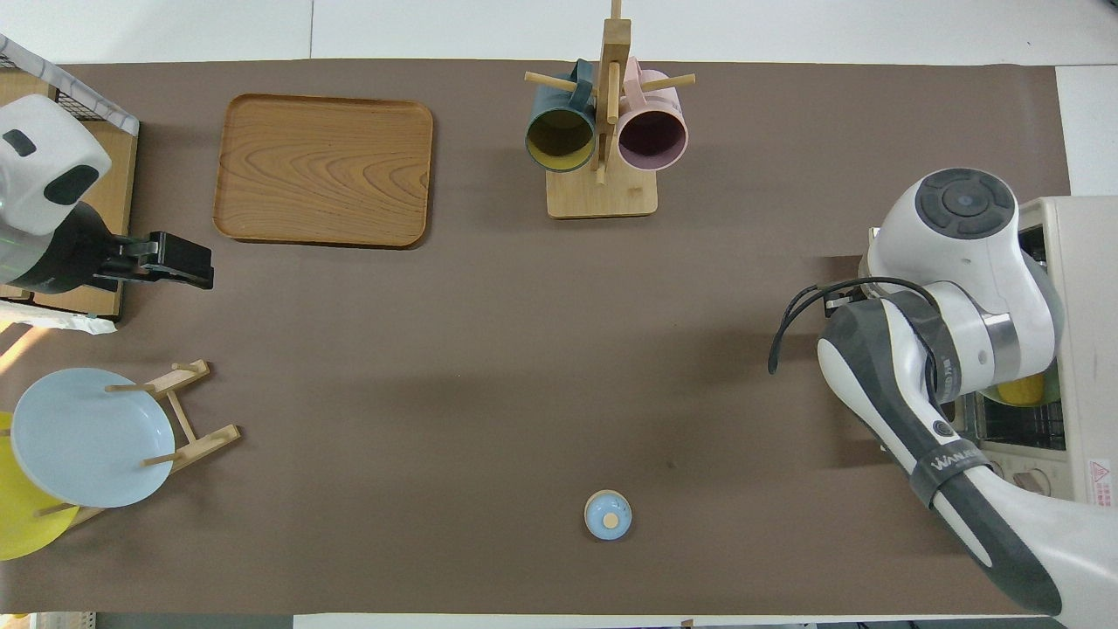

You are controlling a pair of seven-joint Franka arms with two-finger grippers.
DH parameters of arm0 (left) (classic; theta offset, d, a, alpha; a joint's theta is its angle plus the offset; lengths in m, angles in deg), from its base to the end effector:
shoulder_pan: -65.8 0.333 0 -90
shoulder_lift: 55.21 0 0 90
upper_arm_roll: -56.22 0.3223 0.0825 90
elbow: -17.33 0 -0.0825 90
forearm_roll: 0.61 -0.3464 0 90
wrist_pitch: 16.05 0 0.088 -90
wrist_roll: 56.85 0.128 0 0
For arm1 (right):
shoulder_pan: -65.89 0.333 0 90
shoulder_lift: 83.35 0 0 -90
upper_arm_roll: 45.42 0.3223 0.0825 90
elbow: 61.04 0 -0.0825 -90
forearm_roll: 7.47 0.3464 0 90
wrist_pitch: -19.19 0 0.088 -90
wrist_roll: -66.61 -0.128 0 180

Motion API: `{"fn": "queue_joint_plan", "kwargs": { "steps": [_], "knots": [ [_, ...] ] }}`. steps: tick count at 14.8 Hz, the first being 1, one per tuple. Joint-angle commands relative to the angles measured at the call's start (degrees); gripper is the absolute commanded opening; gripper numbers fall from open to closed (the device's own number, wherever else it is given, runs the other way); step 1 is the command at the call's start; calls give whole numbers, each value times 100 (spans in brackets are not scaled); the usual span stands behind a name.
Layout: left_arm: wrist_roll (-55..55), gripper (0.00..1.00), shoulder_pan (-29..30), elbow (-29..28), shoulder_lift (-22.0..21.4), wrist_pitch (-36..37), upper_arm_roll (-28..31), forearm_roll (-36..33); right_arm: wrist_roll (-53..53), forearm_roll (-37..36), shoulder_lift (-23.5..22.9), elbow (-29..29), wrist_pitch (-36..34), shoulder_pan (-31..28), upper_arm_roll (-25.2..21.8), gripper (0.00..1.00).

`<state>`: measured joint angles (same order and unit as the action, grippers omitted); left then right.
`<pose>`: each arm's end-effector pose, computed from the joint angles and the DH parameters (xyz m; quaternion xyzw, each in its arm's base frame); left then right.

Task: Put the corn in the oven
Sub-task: 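Push the oven door shut with the right gripper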

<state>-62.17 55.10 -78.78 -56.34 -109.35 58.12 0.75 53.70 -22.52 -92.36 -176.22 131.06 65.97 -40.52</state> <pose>0.5061 -0.0811 0.5785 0.9994 -0.0295 -0.0160 0.0103 0.5252 0.0223 0.3706 0.9884 -0.0067 -0.0875 0.1241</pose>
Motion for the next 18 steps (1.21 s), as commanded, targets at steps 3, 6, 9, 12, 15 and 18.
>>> {"fn": "queue_joint_plan", "kwargs": {
  "steps": [3, 6, 9, 12, 15, 18],
  "knots": [
    [48, 100, 77, 4, -63, 67, -23, 49, 1104, -473, 390, 295, -473, -657, -148, 0],
    [48, 100, 77, 4, -63, 67, -23, 49, 1605, -394, 531, 295, -500, -930, -148, 0],
    [48, 100, 77, 4, -63, 67, -23, 49, 1668, -376, 602, 295, -631, -1027, -148, 0],
    [48, 100, 77, 4, -63, 67, -23, 49, 1800, -367, 742, 312, -772, -1019, -139, 0],
    [48, 100, 77, -4, -63, 67, -23, 49, 1827, -105, 787, 793, -1393, -966, -130, 0],
    [48, 100, 77, 4, -63, 67, -23, 49, 1966, 193, 795, 1330, -1905, -931, -86, 38]
  ]
}}
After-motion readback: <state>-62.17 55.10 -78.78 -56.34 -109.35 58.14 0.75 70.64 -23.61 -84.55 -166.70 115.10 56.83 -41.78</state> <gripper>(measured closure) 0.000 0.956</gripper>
